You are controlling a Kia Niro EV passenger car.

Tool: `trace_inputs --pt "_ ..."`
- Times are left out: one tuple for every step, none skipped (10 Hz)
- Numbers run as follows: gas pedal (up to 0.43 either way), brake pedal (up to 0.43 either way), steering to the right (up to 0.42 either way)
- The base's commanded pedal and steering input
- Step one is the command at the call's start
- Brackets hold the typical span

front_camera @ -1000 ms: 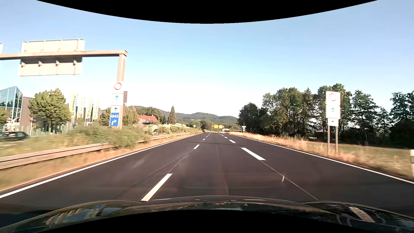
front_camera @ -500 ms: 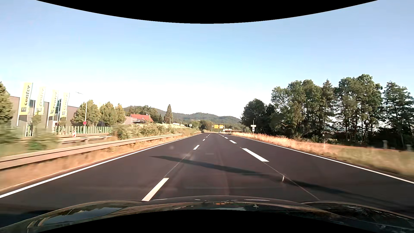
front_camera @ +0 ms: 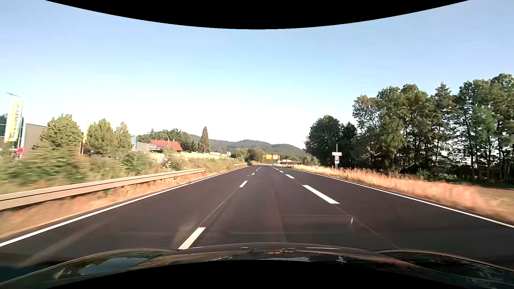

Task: Follow the waypoints while adhering to traffic rules and regulations

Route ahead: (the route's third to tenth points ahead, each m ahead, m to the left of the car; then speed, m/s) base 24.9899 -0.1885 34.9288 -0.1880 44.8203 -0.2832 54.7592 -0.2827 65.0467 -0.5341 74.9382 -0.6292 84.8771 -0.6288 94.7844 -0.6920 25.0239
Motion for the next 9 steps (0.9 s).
trace_inputs --pt "0.209 0.000 0.002" --pt "0.209 0.000 0.002" --pt "0.209 0.000 0.002" --pt "0.209 0.000 0.002" --pt "0.209 0.000 0.002" --pt "0.209 0.000 0.002" --pt "0.209 0.000 0.002" --pt "0.209 0.000 0.002" --pt "0.209 0.000 0.002"
